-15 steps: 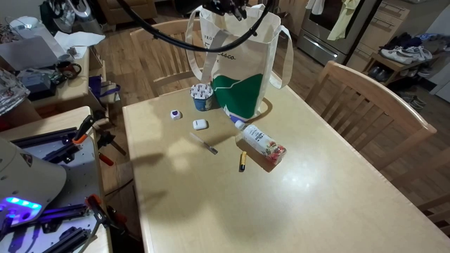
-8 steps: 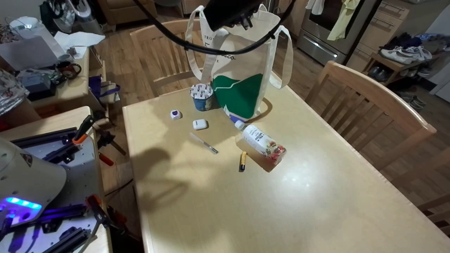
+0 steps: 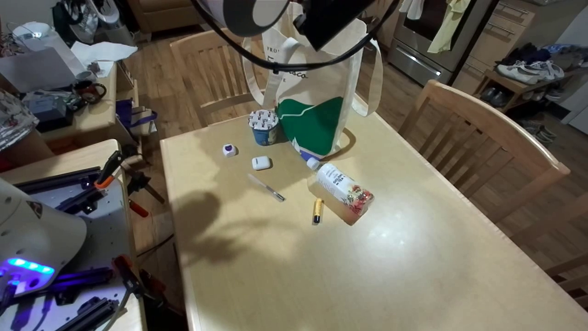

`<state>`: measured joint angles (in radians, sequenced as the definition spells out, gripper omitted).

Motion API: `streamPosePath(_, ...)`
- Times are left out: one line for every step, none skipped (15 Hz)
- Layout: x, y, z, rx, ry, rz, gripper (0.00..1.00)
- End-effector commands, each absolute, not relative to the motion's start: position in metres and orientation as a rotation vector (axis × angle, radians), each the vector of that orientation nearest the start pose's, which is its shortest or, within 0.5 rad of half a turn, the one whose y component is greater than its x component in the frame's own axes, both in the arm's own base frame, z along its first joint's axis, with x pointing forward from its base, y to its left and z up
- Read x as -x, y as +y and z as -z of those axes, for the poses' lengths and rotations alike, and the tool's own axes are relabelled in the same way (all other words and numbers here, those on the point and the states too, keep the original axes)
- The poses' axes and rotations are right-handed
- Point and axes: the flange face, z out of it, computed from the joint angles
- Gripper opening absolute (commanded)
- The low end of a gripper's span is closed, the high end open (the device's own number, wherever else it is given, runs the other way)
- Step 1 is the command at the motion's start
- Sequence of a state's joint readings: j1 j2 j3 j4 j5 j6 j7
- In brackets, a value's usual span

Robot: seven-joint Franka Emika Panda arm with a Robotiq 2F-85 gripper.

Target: Put the purple packet in the bag

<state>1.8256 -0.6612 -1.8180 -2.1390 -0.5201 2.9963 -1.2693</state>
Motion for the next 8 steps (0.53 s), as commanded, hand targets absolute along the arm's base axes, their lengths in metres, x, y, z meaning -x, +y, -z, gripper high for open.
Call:
streamPosePath(-0.614,-0.040,-0.401,2.223,-2.087,1.481,0.75)
streamPosePath(-0.616,-0.041,-0.402,2.249,-2.067,1.527,0.81)
streamPosePath(-0.616,-0.043,-0.405,2.313,-2.011,1.567,0.88)
streamPosePath(-0.616,-0.047,-0.414,2.397,-1.964,1.641,0.94)
streamPosePath(-0.618,-0.050,-0.416,2.439,-1.891,1.696,1.00)
streamPosePath(-0.615,-0.031,-0.443,2.454,-1.785,1.782,0.99)
streamPosePath(-0.620,-0.052,-0.399,2.370,-1.866,1.699,0.89)
streamPosePath(-0.621,-0.046,-0.411,2.383,-1.822,1.753,0.96)
